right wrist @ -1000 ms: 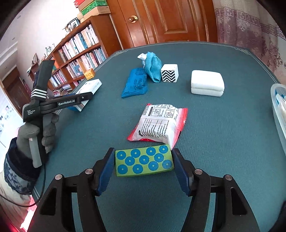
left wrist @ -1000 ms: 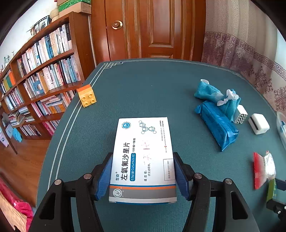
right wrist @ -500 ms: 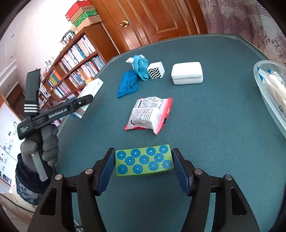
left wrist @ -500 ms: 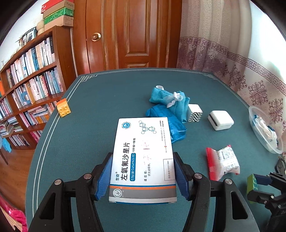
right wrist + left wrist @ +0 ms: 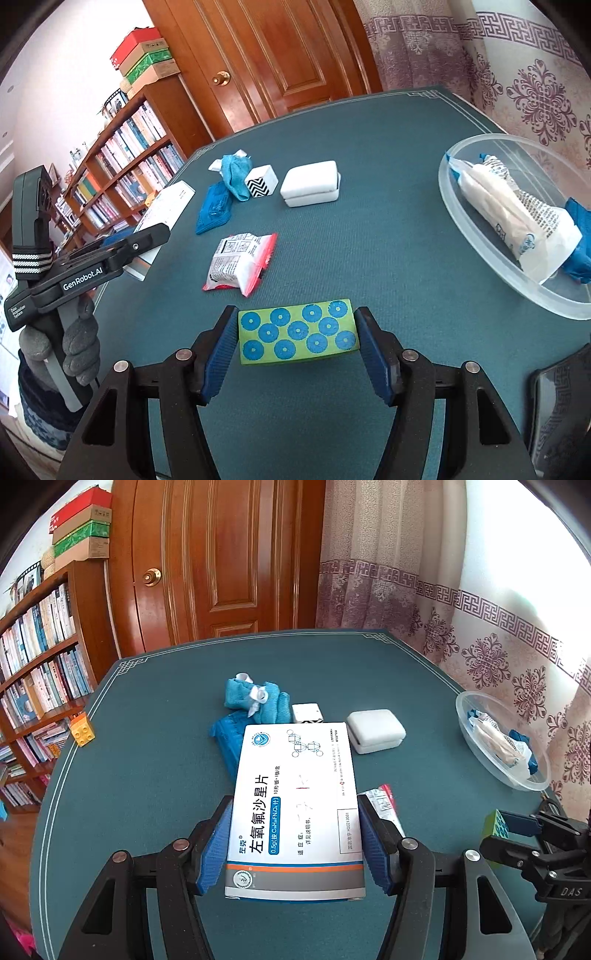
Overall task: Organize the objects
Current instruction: 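Carry the medicine box and green block to the clear bowl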
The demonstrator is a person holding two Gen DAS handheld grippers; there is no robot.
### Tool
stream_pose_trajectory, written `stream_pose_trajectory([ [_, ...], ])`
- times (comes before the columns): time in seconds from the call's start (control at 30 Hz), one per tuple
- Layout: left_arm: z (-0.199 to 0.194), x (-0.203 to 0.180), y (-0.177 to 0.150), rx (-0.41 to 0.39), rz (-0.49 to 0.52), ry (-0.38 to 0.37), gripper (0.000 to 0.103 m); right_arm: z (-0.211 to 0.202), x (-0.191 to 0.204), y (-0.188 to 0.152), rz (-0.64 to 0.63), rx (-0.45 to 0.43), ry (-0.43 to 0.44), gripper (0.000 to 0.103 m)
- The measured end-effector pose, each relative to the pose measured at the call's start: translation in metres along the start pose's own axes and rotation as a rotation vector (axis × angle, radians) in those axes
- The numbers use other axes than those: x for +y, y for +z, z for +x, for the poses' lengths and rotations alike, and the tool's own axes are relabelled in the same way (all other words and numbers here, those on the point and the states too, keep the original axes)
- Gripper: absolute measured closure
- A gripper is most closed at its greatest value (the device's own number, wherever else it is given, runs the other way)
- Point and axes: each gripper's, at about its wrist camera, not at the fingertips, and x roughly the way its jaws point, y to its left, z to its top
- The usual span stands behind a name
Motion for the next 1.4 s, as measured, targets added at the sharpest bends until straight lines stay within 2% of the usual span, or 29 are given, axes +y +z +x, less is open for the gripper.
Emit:
stream_pose_trajectory([
  [0.47, 0.012, -0.057, 0.004, 0.017, 0.057, -0.081, 0.037, -0.034, -0.053, 0.01, 0.028, -0.08, -0.138, 0.039],
  [0.97, 0.019, -0.095, 0.01, 0.021, 0.116, -0.13, 0.037, -0.062, -0.123, 0.018, 0.108, -0.133, -0.293, 0.039],
  [1.4, 0.022, -0.115, 0.013, 0.028, 0.146, -0.148, 0.037, -0.047, -0.143, 0.025, 0.101, -0.112, -0.313, 0.039],
])
